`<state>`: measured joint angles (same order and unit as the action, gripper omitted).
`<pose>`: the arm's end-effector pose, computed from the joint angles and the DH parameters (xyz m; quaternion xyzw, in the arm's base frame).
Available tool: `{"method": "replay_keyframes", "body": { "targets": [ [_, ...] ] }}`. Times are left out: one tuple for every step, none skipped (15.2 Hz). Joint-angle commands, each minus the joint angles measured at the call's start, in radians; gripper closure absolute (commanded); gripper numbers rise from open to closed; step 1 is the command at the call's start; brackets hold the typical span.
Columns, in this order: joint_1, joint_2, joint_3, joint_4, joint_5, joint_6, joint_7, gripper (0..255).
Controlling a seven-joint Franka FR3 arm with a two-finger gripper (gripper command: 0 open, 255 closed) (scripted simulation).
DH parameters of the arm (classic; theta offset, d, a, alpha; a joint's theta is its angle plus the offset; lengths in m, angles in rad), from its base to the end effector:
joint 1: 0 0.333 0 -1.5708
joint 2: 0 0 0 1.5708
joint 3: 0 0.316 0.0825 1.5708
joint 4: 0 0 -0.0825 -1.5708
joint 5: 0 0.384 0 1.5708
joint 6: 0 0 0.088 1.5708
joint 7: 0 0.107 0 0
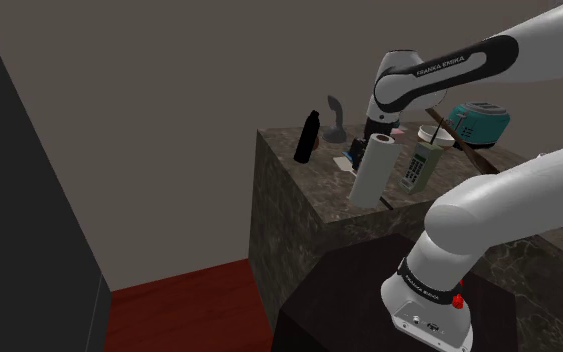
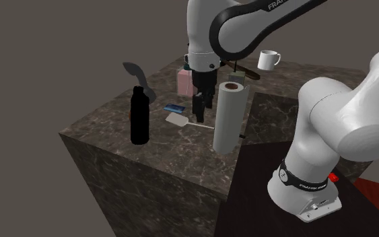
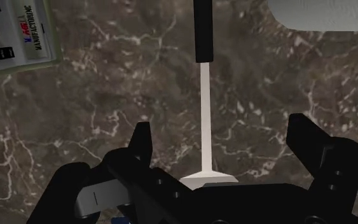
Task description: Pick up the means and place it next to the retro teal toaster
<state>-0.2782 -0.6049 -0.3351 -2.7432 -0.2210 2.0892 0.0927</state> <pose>0.2788 -0.1974 0.3809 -0.9650 0.2602 0.0311 0.0074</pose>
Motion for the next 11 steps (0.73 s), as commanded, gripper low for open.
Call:
{"method": "replay_keyframes", "body": {
  "targets": [
    [-0.005, 0.025, -0.012, -0.018, -0.004, 0.041, 0.000, 0],
    [-0.005, 0.033, -0.015, -0.027, -0.006, 0.058, 0.000, 0],
    [-0.005, 0.041, -0.018, -0.035, -0.008, 0.075, 0.000, 0],
    [-0.005, 0.050, -0.022, -0.044, -0.010, 0.093, 0.000, 0],
    [-0.005, 0.060, -0.025, -0.052, -0.012, 0.110, 0.000, 0],
    [-0.005, 0.070, -0.028, -0.060, -0.013, 0.128, -0.001, 0],
    [-0.005, 0.076, -0.030, -0.064, -0.014, 0.138, -0.001, 0],
    [-0.005, 0.076, -0.030, -0.064, -0.014, 0.138, -0.001, 0],
    [-0.005, 0.076, -0.030, -0.064, -0.014, 0.138, -0.001, 0],
    [-0.005, 0.076, -0.030, -0.064, -0.014, 0.138, -0.001, 0],
    [-0.005, 0.076, -0.030, -0.064, -0.014, 0.138, -0.001, 0]
  ]
}}
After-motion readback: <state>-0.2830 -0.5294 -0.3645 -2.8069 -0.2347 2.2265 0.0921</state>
